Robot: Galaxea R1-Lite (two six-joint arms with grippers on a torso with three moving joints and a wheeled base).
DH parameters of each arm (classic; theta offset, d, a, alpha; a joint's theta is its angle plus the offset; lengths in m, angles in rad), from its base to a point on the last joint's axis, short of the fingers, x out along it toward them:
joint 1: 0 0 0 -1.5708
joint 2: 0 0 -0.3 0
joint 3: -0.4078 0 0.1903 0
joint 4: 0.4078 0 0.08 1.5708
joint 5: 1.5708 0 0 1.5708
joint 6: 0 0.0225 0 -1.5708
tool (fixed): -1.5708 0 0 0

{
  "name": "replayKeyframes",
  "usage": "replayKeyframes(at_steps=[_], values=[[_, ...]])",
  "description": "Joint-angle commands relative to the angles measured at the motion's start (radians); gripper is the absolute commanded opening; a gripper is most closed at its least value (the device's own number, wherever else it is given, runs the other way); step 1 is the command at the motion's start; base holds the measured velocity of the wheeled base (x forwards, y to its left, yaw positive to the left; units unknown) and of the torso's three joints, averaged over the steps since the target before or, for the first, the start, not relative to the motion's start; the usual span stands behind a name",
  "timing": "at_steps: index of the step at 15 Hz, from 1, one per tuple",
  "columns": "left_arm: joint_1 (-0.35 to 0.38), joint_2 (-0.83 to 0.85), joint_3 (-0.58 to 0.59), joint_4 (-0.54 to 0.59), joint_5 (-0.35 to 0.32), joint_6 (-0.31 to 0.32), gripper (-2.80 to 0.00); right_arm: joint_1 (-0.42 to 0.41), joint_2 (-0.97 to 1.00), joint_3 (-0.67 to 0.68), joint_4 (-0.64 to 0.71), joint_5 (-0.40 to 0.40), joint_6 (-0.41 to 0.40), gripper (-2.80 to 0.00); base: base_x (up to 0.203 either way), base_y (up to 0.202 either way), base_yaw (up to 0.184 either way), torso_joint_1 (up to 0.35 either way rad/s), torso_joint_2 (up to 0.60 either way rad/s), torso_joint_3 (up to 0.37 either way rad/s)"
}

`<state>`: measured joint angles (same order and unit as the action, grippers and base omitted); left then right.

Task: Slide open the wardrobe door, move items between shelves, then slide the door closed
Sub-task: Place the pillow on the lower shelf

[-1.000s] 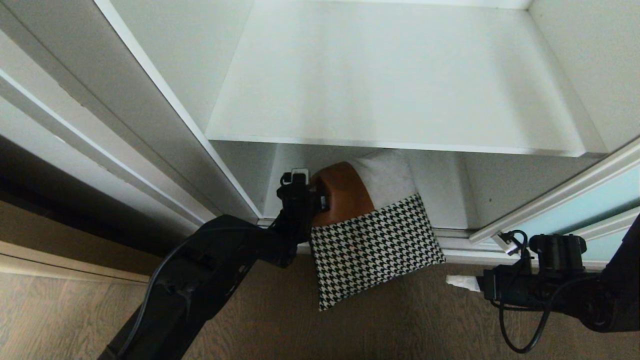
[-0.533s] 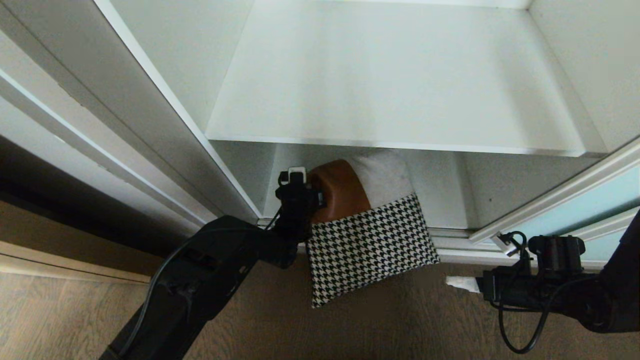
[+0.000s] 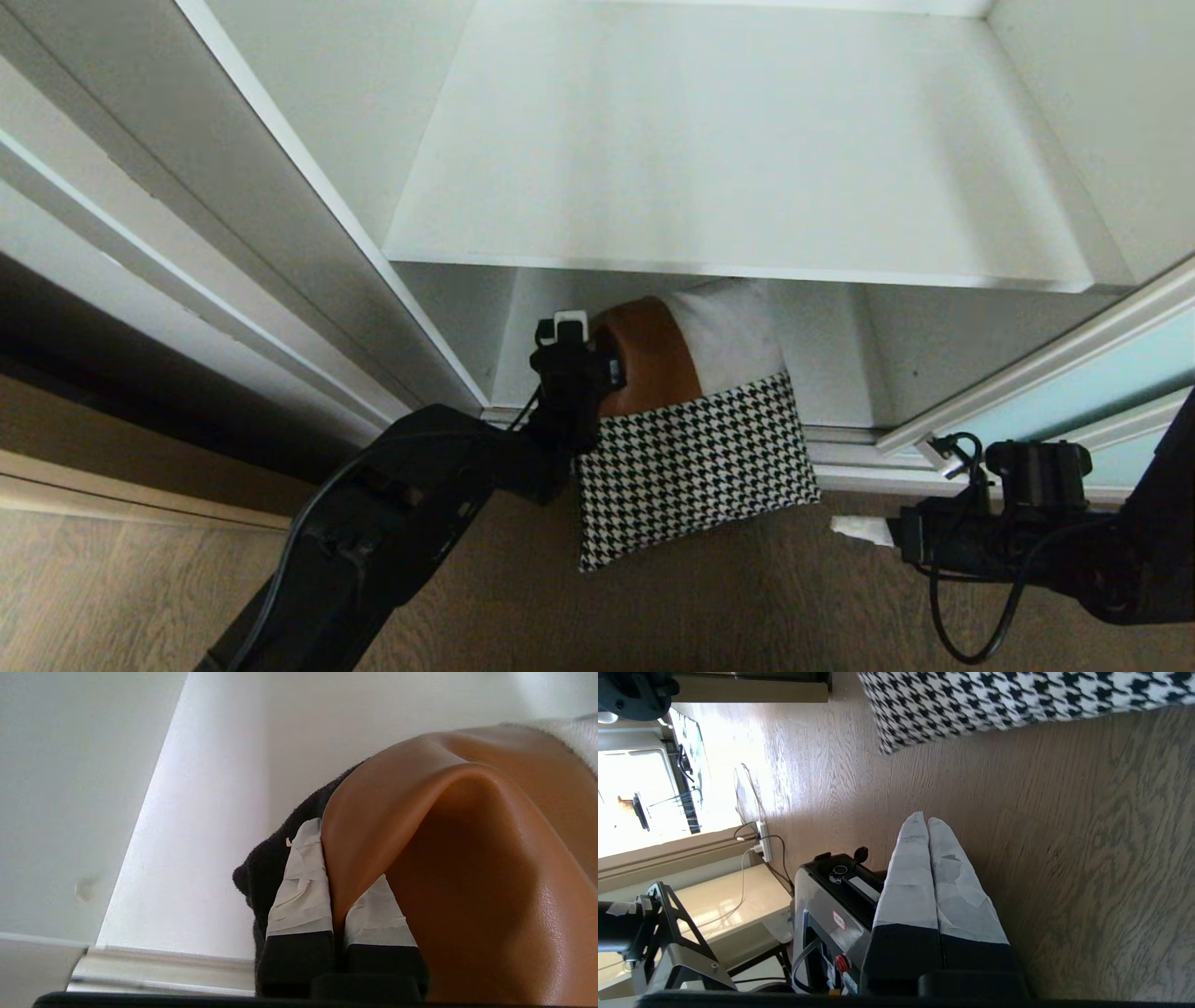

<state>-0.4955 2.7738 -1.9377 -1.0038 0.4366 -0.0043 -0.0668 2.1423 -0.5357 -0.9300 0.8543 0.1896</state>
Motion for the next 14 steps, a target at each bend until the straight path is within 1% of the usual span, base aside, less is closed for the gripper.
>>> replayKeyframes(at_steps=[1,2,4,6,8,11,13,14], values=[[0.000,0.007,0.000,-0.018,-0.012,-0.002,-2.80,0.001,0.004,0.003,-0.012,0.005,0.001,-2.80,0.000,0.000,0.000,0.000,0.00,0.000],[0.000,0.012,0.000,-0.036,-0.016,0.001,-2.80,0.002,0.005,0.002,-0.012,0.003,0.002,-2.80,0.000,0.000,0.000,0.000,0.00,0.000],[0.008,0.003,-0.001,-0.037,-0.019,0.000,-2.80,0.008,0.011,0.001,-0.012,-0.014,0.002,-2.80,0.000,0.000,0.000,0.000,0.00,0.000],[0.011,-0.018,0.000,-0.041,-0.015,-0.006,-2.80,0.036,0.027,-0.007,-0.009,-0.065,0.002,-2.80,0.000,0.000,0.000,0.000,0.00,0.000],[0.017,-0.023,-0.001,-0.032,-0.019,-0.010,-2.80,0.066,0.045,-0.025,-0.008,-0.155,0.003,-2.80,0.000,0.000,0.000,0.000,0.00,0.000],[0.023,-0.033,-0.001,-0.022,-0.019,-0.014,-2.80,0.132,0.054,-0.032,-0.006,-0.262,0.001,-2.80,0.000,0.000,0.000,0.000,0.00,0.000],[0.026,-0.037,-0.001,0.000,-0.021,-0.042,-2.80,0.181,0.048,-0.060,0.001,-0.356,-0.002,-2.80,0.000,0.000,0.000,0.000,0.00,0.000],[0.026,-0.041,-0.001,0.012,-0.021,-0.047,-2.80,0.201,0.049,-0.080,0.023,-0.384,-0.004,-2.80,0.000,0.000,0.000,0.000,0.00,0.000]])
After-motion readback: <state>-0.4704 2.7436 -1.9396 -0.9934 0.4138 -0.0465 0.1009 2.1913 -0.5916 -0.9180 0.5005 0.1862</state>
